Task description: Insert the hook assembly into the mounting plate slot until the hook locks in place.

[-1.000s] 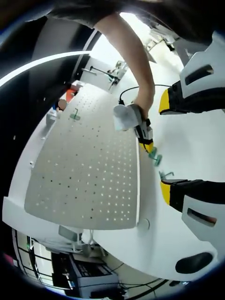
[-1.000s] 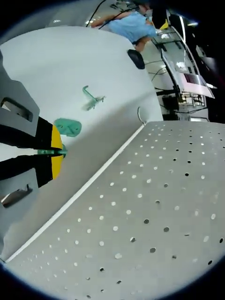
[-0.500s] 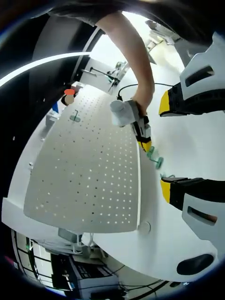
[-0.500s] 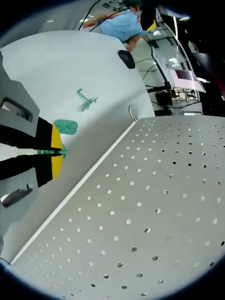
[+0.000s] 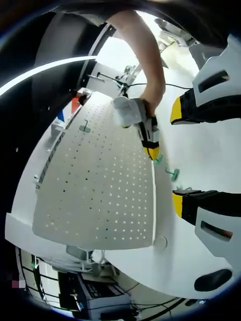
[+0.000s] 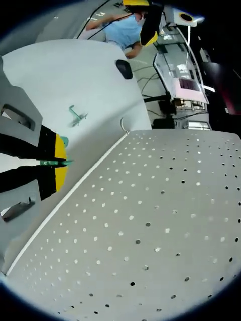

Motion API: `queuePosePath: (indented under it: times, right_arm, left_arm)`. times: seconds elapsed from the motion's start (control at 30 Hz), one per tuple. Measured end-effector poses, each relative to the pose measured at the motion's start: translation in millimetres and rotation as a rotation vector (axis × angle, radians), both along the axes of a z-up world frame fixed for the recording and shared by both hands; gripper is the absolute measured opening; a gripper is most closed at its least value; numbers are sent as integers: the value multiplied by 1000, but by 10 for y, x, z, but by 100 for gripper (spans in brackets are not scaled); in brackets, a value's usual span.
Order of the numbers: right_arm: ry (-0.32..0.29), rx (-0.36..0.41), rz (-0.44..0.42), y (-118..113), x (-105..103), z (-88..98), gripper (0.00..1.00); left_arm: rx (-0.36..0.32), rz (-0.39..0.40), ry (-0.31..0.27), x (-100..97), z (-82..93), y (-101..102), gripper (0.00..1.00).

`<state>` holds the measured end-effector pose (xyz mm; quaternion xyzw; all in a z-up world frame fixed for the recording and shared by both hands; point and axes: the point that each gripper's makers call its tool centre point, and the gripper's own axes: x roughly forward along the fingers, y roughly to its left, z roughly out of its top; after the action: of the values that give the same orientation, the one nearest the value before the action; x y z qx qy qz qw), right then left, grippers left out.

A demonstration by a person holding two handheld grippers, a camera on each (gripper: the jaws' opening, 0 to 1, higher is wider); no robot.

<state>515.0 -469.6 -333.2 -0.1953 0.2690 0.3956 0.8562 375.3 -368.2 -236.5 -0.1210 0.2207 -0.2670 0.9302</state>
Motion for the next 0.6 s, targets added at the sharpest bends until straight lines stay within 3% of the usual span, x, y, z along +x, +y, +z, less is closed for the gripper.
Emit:
queuePosePath:
  times: [0.6]
  right_arm:
    - [-74,127,1,70,-490,589,0]
  left_arm:
    - [0,-56,-71,-175,189,-183,52]
